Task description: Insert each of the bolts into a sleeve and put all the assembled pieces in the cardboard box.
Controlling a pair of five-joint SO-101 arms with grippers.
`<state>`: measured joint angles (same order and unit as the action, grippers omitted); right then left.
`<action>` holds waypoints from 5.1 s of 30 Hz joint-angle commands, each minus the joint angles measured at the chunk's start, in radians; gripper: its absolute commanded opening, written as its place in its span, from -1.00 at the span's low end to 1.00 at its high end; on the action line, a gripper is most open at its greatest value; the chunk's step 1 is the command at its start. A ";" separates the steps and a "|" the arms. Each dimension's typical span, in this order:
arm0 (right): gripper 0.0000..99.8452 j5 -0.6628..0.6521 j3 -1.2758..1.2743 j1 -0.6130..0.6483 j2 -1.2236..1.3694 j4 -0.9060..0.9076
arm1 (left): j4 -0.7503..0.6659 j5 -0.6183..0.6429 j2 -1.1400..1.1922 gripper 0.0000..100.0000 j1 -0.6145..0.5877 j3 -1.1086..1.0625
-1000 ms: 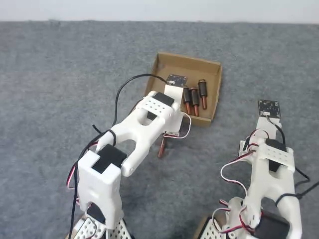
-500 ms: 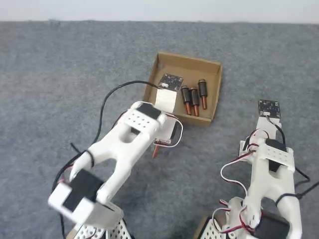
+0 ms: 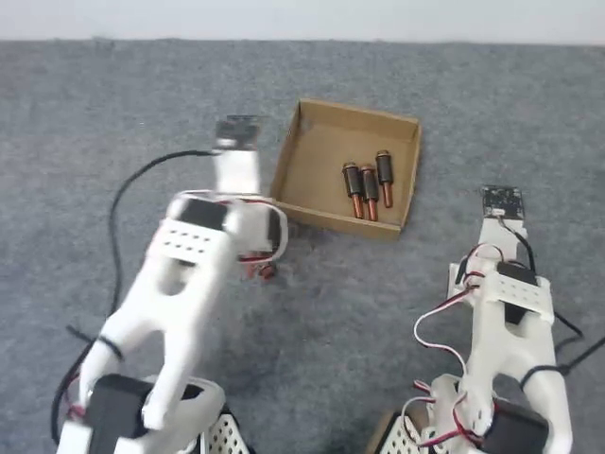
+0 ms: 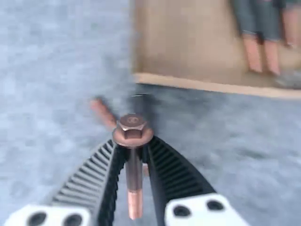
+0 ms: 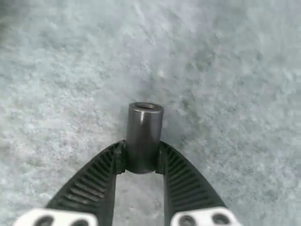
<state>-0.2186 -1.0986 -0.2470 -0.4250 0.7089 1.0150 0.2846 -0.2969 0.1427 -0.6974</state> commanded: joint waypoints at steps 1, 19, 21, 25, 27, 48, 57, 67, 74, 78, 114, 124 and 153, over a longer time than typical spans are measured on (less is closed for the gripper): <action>-0.99 0.015 0.057 0.027 -0.021 -0.053 | -0.092 -0.005 -0.086 -0.98 -0.190 -0.065; -0.99 0.011 0.114 0.202 0.001 -0.707 | -0.388 -0.071 -0.101 -0.98 -0.568 -0.335; -0.99 0.012 0.114 0.219 0.024 -0.820 | -0.388 -0.072 -0.101 -0.98 -0.568 -0.337; -0.99 0.012 0.115 0.229 0.105 -1.052 | -0.388 -0.074 -0.100 -0.98 -0.568 -0.337; -0.99 0.012 0.117 0.243 0.160 -1.181 | -0.388 -0.074 -0.100 -0.98 -0.568 -0.337; -0.99 0.115 0.445 0.492 0.837 -1.876 | -0.479 -0.075 -0.100 -0.98 -0.563 -0.371; -0.99 0.259 0.195 0.605 0.730 -1.894 | -0.482 -0.075 -0.100 -0.98 -0.562 -0.371; -0.99 0.305 -0.124 0.714 0.625 -2.097 | -0.482 -0.075 -0.100 -0.98 -0.562 -0.371; -0.99 0.238 -0.331 0.723 0.630 -2.275 | -0.482 -0.075 -0.100 -0.98 -0.562 -0.372; -0.99 0.238 -0.450 0.723 0.631 -2.371 | -0.482 -0.075 -0.100 -0.98 -0.562 -0.372; -0.99 0.235 -0.545 0.777 0.633 -2.293 | -0.990 -0.069 -0.519 -0.98 0.037 -0.489; -0.99 0.235 -0.546 0.805 0.631 -2.288 | -0.896 -0.069 -0.792 -0.98 0.192 -0.561; -0.99 0.236 -0.546 0.877 0.630 -2.345 | -0.888 -0.002 -1.096 -0.98 0.299 -0.820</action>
<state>0.0330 -1.6187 0.6229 0.2486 -1.6019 0.1220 0.2647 -1.3587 0.4404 -1.5367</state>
